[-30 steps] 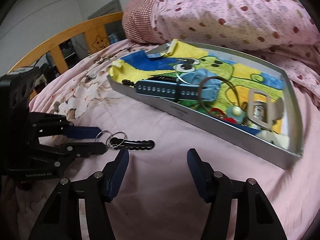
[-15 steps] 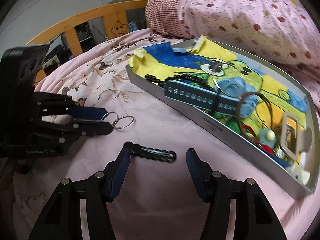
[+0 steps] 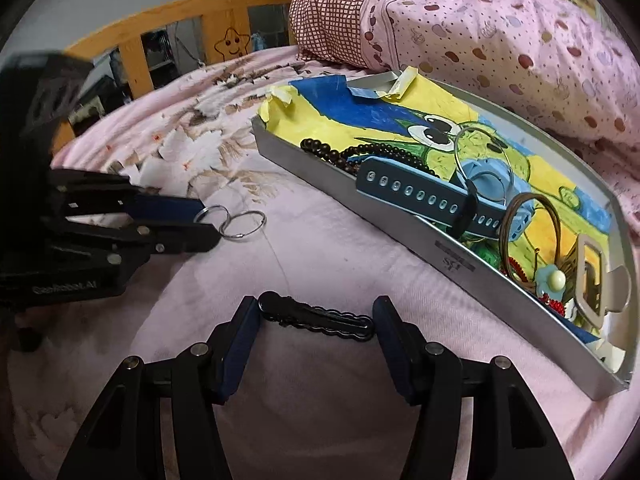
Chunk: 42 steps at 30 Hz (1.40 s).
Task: Organize jewelry
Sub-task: 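Grasp the silver rings with the left tool while the right tool grasps the black fob, then carry the key fob and rings into the grey tray, then open both tools over the tray and withdraw them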
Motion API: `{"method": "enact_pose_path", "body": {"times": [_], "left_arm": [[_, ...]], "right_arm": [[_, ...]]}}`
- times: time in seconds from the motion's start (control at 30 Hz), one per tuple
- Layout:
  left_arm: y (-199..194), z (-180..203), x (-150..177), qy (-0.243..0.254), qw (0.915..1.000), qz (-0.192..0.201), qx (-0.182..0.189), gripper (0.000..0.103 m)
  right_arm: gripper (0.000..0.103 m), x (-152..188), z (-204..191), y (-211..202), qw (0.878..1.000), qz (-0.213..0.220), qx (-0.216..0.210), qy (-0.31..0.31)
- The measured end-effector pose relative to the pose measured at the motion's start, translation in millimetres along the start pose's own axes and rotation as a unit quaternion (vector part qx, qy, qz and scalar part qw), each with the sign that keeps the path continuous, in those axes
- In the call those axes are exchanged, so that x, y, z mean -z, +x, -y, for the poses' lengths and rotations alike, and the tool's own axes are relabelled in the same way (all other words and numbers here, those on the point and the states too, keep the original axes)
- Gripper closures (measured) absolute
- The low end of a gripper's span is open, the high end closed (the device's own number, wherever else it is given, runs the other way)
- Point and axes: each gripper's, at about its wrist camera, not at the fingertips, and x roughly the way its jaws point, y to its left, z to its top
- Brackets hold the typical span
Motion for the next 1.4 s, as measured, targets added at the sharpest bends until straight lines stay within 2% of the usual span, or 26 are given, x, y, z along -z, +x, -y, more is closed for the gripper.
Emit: {"method": "enact_pose_path", "body": {"times": [0.27,0.5,0.73,1.0,1.13,1.4], "left_arm": [[-9,4,-3,0.000,0.9998,0.017,-0.012,0.080],[-25,14,-15,0.014,0.9986,0.048,-0.015,0.080],[-42,21,-36,0.022,0.9965,0.081,-0.005,0.080],[-50,27,-67,0.035,0.9927,0.115,-0.005,0.080],[-48,31,-81,0.040,0.9906,0.131,-0.004,0.080],[-25,35,-103,0.023,0.9903,0.137,0.002,0.080]], "right_arm": [[0.048,4,-1,-18,0.999,0.036,0.007,0.018],[0.048,-2,1,-40,0.996,0.077,0.017,0.032],[0.048,-13,16,-68,0.989,0.128,0.052,0.047],[0.048,-15,60,-94,0.973,0.168,0.107,0.114],[0.048,-11,81,-94,0.965,0.171,0.115,0.160],[0.048,-1,92,-81,0.964,0.149,0.128,0.179]]}}
